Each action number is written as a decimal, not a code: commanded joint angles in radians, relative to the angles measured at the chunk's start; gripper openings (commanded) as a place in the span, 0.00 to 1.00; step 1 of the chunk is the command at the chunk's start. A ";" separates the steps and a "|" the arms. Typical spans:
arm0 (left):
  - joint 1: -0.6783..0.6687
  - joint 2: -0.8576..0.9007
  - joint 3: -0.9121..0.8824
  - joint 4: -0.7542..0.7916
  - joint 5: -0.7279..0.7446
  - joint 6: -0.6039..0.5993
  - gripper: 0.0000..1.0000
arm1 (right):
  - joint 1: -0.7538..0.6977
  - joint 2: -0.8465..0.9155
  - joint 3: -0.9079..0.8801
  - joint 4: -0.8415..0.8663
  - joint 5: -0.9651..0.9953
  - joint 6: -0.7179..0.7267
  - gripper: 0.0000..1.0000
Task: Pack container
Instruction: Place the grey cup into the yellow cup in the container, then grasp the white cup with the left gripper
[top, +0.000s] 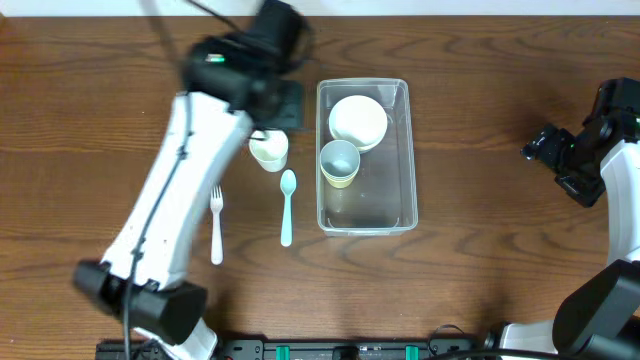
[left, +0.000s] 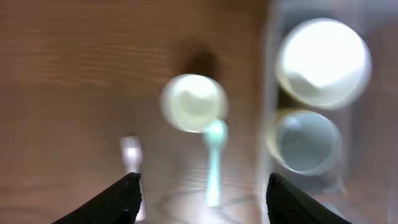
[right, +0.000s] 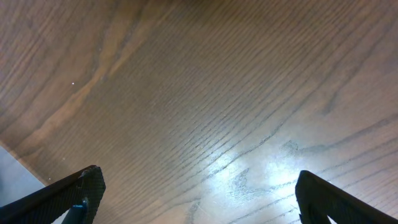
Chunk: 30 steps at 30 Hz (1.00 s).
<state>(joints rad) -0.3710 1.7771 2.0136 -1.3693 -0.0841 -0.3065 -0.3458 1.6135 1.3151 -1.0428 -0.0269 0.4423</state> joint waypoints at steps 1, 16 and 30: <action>0.097 0.040 -0.051 -0.002 -0.031 0.022 0.62 | -0.006 -0.001 -0.001 0.000 0.000 -0.010 0.99; 0.188 0.263 -0.180 0.114 0.103 0.051 0.47 | -0.006 -0.001 -0.001 0.000 0.000 -0.010 0.99; 0.188 0.378 -0.180 0.123 0.156 0.108 0.27 | -0.006 -0.001 -0.001 0.000 0.000 -0.010 0.99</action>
<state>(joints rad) -0.1814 2.1574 1.8244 -1.2476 0.0612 -0.2291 -0.3458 1.6135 1.3151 -1.0428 -0.0269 0.4423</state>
